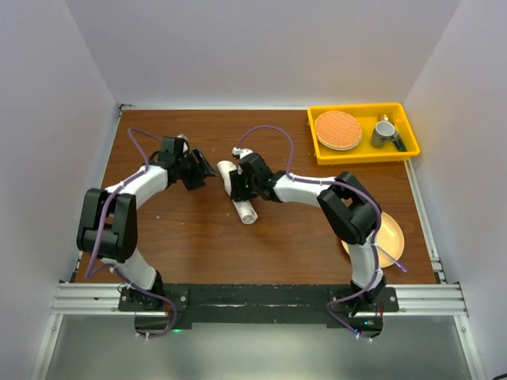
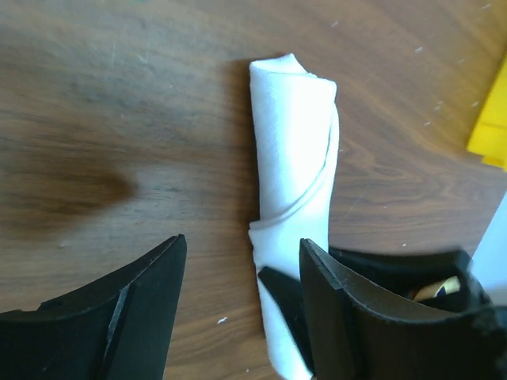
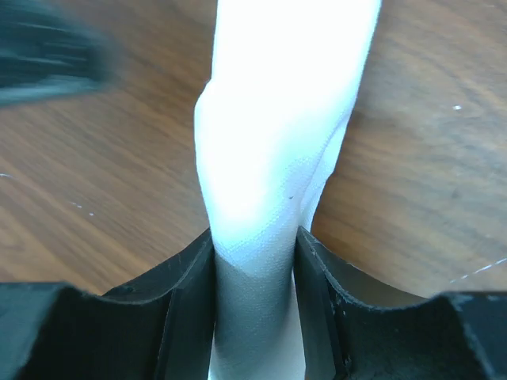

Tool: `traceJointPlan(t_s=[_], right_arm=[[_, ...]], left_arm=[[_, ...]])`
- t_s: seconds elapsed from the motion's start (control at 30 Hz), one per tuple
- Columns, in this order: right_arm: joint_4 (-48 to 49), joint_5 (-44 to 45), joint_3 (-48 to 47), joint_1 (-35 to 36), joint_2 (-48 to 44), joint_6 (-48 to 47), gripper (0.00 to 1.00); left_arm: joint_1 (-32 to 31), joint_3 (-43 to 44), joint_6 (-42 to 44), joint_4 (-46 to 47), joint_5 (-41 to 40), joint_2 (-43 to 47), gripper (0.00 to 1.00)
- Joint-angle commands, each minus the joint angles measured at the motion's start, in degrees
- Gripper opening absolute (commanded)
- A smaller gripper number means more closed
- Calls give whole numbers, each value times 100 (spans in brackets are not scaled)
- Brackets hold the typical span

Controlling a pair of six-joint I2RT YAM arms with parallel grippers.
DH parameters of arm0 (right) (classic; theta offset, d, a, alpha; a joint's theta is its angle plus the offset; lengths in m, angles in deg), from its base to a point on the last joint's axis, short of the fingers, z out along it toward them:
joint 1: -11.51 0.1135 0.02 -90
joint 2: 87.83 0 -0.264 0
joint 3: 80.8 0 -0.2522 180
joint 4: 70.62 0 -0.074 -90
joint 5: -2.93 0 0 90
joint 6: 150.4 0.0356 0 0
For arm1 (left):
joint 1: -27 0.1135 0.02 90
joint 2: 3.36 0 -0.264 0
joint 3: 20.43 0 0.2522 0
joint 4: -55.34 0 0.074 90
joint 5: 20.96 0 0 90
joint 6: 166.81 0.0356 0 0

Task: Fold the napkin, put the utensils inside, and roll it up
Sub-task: Roll the napkin with the utensil

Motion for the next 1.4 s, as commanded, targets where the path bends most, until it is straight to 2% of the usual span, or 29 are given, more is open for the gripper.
traceJointPlan(t_s=[0.0, 0.07, 0.2, 0.47, 0.57, 0.87, 0.97, 1.1, 1.37], right_arm=[[520, -1386, 253, -507, -84, 541, 44], [678, -1833, 367, -649, 21, 629, 44], [1039, -2503, 499, -1000, 293, 848, 43], [979, -2645, 605, -1150, 408, 726, 45], [838, -2548, 535, -1150, 382, 647, 45], [635, -2311, 429, -1081, 390, 629, 44], [705, -2267, 447, -1045, 390, 664, 49], [714, -2337, 456, -1036, 364, 708, 49], [574, -2284, 438, -1036, 347, 629, 50]], left_arm=[[70, -47, 266, 71, -26, 585, 65], [71, -65, 284, 115, 9, 691, 65], [53, 22, 232, 579, 841, 455, 64], [-412, 479, -23, 1431, 1565, -389, 56], [-430, 567, -208, 1670, 1600, -548, 54], [-430, 691, 56, 1451, 1240, -531, 52], [-430, 804, -14, 1626, 1547, -767, 51], [-422, 814, -146, 2083, 1828, -1180, 43], [-422, 779, -76, 2031, 1661, -2006, 37]])
